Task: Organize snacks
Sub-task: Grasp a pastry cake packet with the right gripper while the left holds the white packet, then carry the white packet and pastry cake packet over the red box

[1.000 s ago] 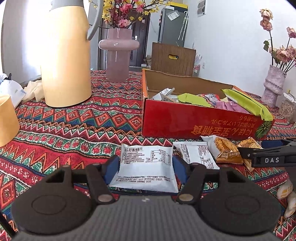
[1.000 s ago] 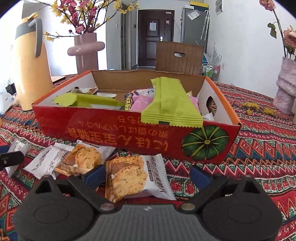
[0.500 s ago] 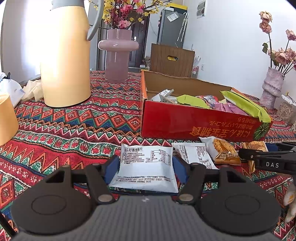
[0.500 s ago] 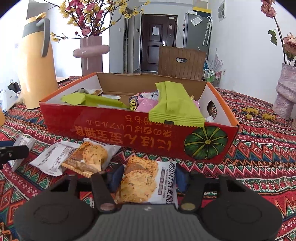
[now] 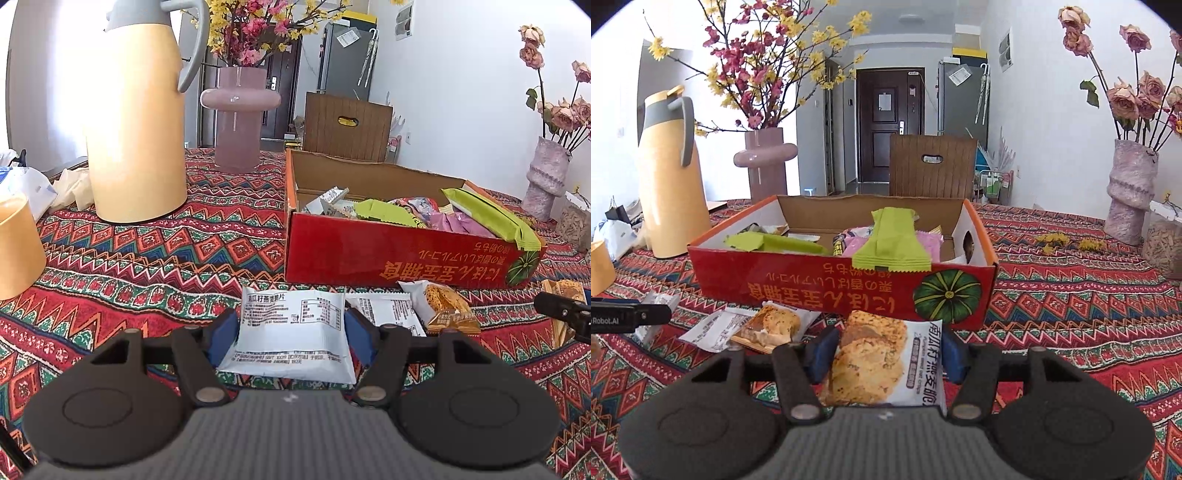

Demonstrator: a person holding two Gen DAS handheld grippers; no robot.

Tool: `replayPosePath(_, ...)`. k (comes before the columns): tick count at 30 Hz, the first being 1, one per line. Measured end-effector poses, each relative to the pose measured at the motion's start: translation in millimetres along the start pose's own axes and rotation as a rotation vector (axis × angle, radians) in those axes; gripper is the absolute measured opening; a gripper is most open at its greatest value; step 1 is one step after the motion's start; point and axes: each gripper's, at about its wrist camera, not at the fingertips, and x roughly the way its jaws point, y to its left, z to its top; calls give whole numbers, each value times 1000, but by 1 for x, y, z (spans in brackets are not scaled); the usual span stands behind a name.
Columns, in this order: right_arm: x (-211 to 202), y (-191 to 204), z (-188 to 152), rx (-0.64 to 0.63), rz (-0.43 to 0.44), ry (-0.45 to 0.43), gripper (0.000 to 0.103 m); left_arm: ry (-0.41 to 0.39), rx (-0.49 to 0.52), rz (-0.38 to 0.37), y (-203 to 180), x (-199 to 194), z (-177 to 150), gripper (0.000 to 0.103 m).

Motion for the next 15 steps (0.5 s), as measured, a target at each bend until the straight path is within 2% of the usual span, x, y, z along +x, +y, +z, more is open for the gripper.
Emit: replayPosePath(15, -22, -16, 41, 19, -16, -165, 57, -128, 37, -40, -32, -23, 56, 65)
